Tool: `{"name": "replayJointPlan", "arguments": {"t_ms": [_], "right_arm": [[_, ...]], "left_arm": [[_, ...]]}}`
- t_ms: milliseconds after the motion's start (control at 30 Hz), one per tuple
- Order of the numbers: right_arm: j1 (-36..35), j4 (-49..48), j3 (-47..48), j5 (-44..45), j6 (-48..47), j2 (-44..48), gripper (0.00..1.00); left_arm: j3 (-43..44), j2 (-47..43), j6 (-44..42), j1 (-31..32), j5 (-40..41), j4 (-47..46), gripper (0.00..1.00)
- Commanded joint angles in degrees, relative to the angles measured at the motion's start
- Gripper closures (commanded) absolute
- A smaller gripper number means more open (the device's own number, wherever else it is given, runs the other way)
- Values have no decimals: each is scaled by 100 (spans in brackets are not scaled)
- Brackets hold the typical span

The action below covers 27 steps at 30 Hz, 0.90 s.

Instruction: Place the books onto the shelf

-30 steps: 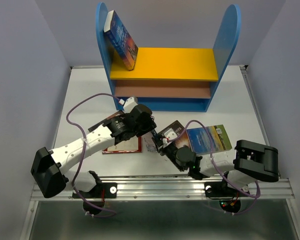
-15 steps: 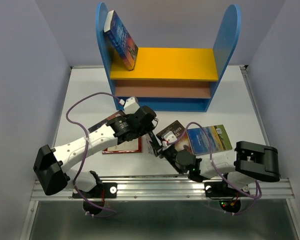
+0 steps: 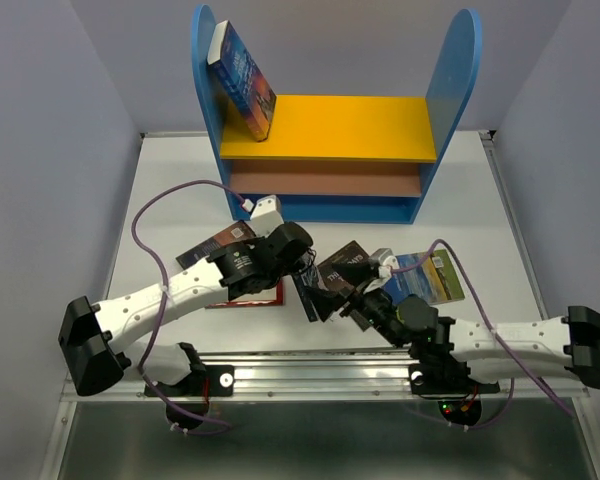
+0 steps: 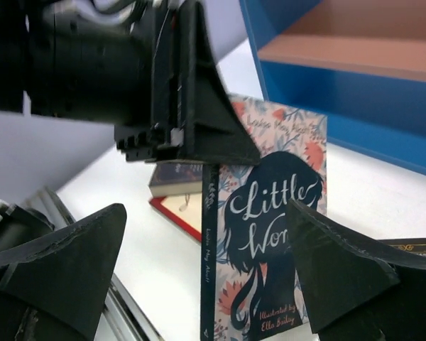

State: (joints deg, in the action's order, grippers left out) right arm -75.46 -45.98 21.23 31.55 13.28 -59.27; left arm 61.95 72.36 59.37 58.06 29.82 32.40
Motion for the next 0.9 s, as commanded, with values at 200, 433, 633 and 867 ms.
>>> {"name": "replayJointPlan", "arguments": {"t_ms": [200, 433, 633, 867], "right_arm": [[-56, 2353, 186, 2098, 1403, 1689, 0], [-56, 5207, 671, 3646, 3080, 1971, 0], [-56, 5476, 549, 3700, 3454, 2270, 0], [-56, 5477, 592, 4113, 3339, 2261, 0]], "left_arm": [[-219, -1109, -1664, 249, 427, -1526, 100], [62, -1706, -3159, 583, 954, -2474, 100], [727, -1673, -4696, 785, 1043, -3214, 100], [1196, -1155, -6814, 909, 1368, -5329, 100]]}}
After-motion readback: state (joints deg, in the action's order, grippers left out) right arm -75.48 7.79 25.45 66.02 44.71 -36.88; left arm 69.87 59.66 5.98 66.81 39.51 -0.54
